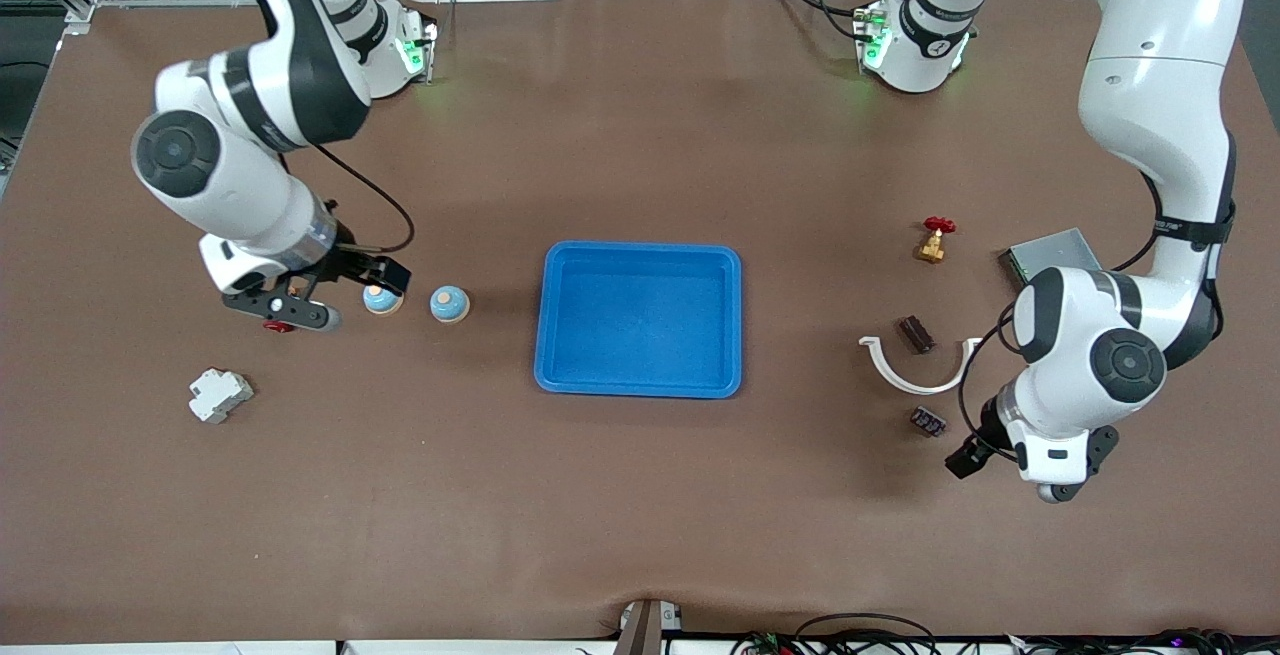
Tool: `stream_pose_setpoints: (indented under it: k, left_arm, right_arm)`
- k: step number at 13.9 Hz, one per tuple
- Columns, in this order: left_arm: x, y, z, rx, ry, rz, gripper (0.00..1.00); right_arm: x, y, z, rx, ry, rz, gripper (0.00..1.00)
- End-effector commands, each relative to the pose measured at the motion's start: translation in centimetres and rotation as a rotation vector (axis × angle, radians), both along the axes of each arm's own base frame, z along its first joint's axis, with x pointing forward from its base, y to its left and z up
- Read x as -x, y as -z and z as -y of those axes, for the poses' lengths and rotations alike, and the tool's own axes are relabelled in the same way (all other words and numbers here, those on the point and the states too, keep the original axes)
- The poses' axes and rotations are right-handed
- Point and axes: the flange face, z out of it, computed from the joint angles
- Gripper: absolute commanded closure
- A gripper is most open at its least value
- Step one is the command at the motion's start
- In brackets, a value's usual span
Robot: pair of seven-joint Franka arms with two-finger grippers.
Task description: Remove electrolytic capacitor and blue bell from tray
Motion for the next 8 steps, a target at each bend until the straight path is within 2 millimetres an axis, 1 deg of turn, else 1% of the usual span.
stream_pose_setpoints:
  k: [1,3,4,6,8]
  left_arm:
    - [0.5,-3.3,-4.0,-0.053,0.130,-0.016,0.00]
    - [1.0,-5.4,-6.6,-0.072,0.268,-0.052,0.00]
    - [1.1,-6.7,-7.0,-0.074,0.334,-0.068,0.00]
    - [0.9,-9.1,-7.8,-0.076,0.405,-0.115,0.00]
    - [1.2,-11.6,-7.7,-0.049,0.416,-0.146,0.00]
  right_arm:
    - [0.3,-3.4,5.4,-0.005,-0.105,0.016,0.00]
    - [-0.2,-5.8,9.6,-0.011,-0.157,0.018,0.00]
    - [-0.3,-6.7,10.9,-0.013,-0.159,0.006,0.00]
    - [-0.2,-8.4,12.4,-0.014,-0.143,0.000,0.00]
    - [-0.1,-10.1,13.7,-0.016,-0.153,0.002,0.00]
